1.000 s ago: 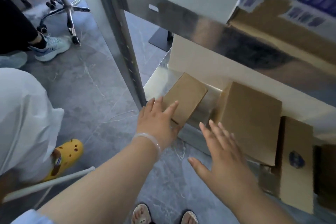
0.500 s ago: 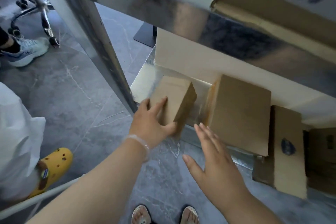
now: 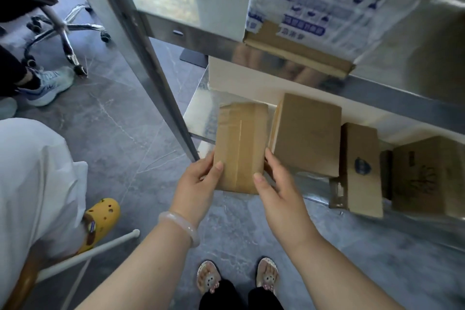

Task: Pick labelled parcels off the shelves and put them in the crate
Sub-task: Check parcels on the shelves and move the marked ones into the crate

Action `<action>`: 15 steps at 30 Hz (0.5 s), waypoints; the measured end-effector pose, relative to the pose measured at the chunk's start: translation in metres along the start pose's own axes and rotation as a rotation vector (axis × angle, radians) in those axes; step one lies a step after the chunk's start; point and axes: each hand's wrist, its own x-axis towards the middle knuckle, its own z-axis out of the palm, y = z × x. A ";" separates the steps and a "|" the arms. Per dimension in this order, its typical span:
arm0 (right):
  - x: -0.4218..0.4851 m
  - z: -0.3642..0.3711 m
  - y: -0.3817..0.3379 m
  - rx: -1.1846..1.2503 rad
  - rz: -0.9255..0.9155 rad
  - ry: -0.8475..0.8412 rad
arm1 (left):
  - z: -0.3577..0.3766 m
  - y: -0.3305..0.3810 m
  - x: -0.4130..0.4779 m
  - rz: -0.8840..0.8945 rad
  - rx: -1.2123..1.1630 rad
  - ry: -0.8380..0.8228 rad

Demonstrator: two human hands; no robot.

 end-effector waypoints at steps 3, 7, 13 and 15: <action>-0.018 -0.002 -0.003 -0.072 -0.058 -0.042 | 0.003 0.001 -0.015 0.035 0.133 -0.012; -0.053 -0.006 -0.016 -0.170 -0.181 -0.037 | 0.013 0.015 -0.045 0.045 0.233 -0.098; -0.095 -0.044 -0.033 -0.220 -0.191 0.061 | 0.015 0.036 -0.084 -0.020 0.061 -0.123; -0.111 -0.062 -0.035 -0.214 -0.142 0.102 | 0.019 0.046 -0.103 -0.048 0.004 -0.189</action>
